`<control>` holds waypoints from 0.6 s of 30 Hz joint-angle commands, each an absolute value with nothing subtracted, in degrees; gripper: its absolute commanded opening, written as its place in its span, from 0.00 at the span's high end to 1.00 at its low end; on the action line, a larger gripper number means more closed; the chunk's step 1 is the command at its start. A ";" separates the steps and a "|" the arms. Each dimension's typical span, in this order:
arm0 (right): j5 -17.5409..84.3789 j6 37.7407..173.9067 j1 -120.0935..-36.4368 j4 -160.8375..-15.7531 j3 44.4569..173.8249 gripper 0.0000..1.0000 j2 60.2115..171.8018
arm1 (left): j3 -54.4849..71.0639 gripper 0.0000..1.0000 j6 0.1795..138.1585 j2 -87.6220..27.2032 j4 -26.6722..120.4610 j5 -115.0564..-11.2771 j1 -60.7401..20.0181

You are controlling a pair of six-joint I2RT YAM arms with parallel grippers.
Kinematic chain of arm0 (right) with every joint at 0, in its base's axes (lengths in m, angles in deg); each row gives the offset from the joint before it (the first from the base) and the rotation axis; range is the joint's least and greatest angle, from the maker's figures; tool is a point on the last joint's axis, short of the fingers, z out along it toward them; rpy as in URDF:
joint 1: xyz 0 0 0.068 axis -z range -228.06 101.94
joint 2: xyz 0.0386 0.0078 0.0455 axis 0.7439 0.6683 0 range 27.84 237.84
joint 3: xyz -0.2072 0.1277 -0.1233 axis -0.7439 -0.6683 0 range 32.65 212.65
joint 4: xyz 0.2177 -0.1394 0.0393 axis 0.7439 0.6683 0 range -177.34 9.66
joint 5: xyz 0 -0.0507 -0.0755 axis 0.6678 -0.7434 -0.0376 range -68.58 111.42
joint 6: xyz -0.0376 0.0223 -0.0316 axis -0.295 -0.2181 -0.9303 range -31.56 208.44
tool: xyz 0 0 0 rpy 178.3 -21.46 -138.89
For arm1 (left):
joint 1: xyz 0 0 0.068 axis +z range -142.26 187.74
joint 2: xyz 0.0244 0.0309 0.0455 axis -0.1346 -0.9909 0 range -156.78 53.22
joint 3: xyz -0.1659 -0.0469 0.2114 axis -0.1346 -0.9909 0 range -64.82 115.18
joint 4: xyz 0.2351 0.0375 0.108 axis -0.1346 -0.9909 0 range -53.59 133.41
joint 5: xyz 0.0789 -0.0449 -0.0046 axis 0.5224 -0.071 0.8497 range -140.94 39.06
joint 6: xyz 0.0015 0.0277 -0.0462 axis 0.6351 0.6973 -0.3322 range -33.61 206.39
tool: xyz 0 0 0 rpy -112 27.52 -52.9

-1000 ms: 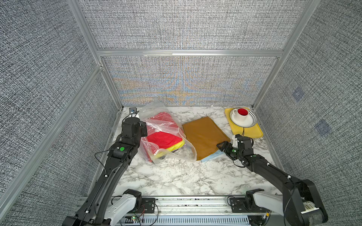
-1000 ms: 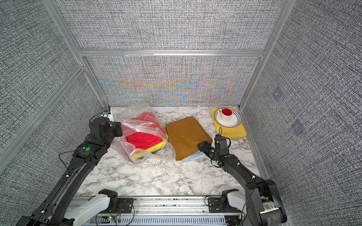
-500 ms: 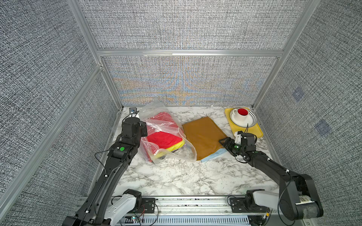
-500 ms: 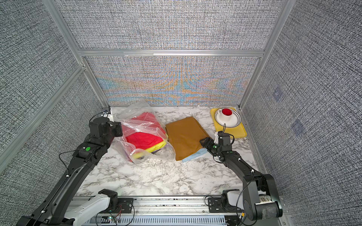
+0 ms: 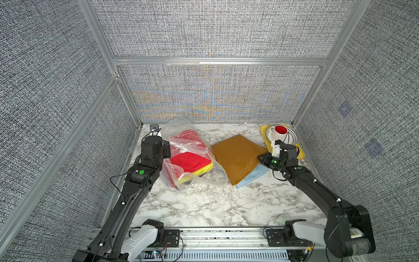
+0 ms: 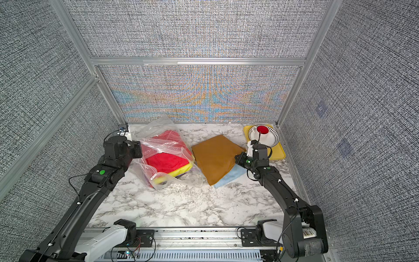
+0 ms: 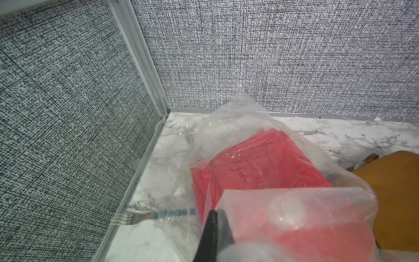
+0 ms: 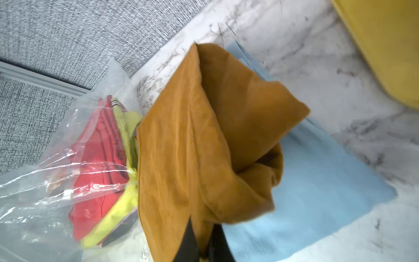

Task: Take the trousers out of the vacuum bag
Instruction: Place the trousers at the center of the board.

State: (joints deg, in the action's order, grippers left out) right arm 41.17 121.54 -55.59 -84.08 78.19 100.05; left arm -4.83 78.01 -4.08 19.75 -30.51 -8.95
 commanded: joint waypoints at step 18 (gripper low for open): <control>44.47 94.99 -60.37 -75.21 117.85 1.00 122.88 | -5.48 1.00 78.14 -2.15 22.76 -29.18 -8.79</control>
